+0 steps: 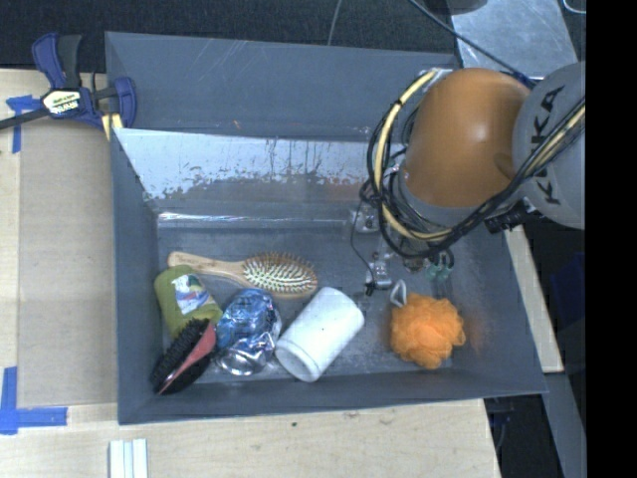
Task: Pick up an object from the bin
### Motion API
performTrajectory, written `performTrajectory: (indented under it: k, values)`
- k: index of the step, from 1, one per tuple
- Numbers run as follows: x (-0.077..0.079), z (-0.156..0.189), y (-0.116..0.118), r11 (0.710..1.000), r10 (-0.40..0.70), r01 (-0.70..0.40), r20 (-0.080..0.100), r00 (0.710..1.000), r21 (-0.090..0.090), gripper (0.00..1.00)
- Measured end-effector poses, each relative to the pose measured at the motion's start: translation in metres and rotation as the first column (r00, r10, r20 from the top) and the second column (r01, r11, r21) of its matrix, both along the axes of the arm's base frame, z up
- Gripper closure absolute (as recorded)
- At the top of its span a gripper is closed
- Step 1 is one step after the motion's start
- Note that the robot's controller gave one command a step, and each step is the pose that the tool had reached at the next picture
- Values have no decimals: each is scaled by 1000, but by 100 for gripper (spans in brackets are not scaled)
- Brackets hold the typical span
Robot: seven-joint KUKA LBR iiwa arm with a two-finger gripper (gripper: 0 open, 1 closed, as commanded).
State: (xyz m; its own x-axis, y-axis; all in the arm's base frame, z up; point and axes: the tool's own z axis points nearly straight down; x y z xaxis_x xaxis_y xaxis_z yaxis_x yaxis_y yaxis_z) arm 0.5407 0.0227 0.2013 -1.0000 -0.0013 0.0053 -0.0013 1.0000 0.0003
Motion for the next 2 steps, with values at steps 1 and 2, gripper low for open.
performTrajectory:
  k: [1,2]
  values:
    - [-3,-62,-8,998,57,-57,-4,998,0,0]
    - [-9,-132,-21,978,209,-209,-4,978,0,0]
